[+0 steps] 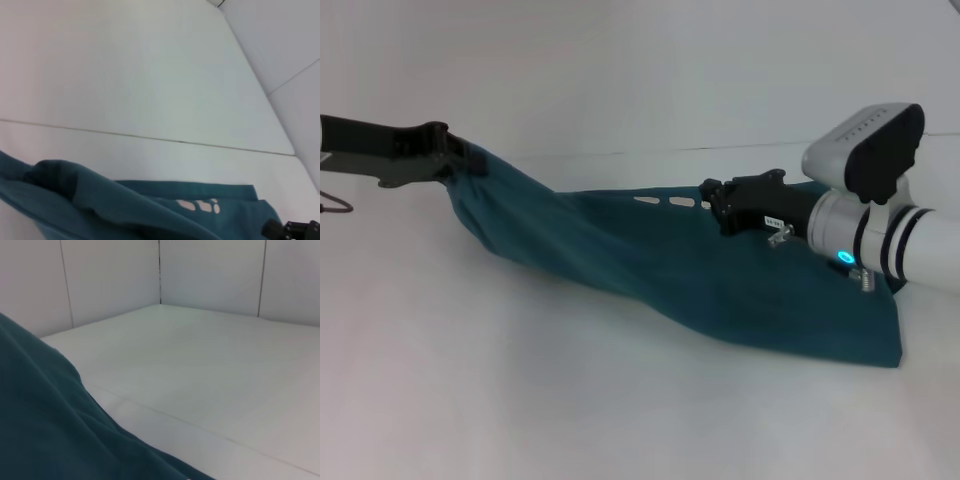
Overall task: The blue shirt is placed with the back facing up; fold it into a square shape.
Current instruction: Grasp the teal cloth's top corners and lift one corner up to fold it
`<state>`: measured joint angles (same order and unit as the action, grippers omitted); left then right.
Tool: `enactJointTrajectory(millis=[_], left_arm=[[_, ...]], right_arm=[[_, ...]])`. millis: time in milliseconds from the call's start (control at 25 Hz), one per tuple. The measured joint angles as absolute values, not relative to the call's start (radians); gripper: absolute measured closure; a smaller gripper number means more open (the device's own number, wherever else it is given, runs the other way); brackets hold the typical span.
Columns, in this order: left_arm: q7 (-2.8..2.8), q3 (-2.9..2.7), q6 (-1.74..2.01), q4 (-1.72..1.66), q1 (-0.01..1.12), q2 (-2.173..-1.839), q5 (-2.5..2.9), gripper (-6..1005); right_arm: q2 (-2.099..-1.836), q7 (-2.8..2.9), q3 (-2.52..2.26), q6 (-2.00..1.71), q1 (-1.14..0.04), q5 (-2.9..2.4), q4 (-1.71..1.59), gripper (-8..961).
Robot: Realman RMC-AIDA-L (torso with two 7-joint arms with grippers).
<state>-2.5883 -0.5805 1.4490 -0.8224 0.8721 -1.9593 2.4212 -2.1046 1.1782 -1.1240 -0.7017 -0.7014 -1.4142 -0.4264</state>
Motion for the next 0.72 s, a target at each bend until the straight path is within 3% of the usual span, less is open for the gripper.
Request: enactJointTrajectory(millis=[720], left_arm=[[-2.613, -0.577, 1.508, -0.875, 0.896, -1.945, 2.376, 920]], right_arm=[[-2.115, 1.154, -1.323, -0.669, -0.850, -1.410, -0.291, 954]])
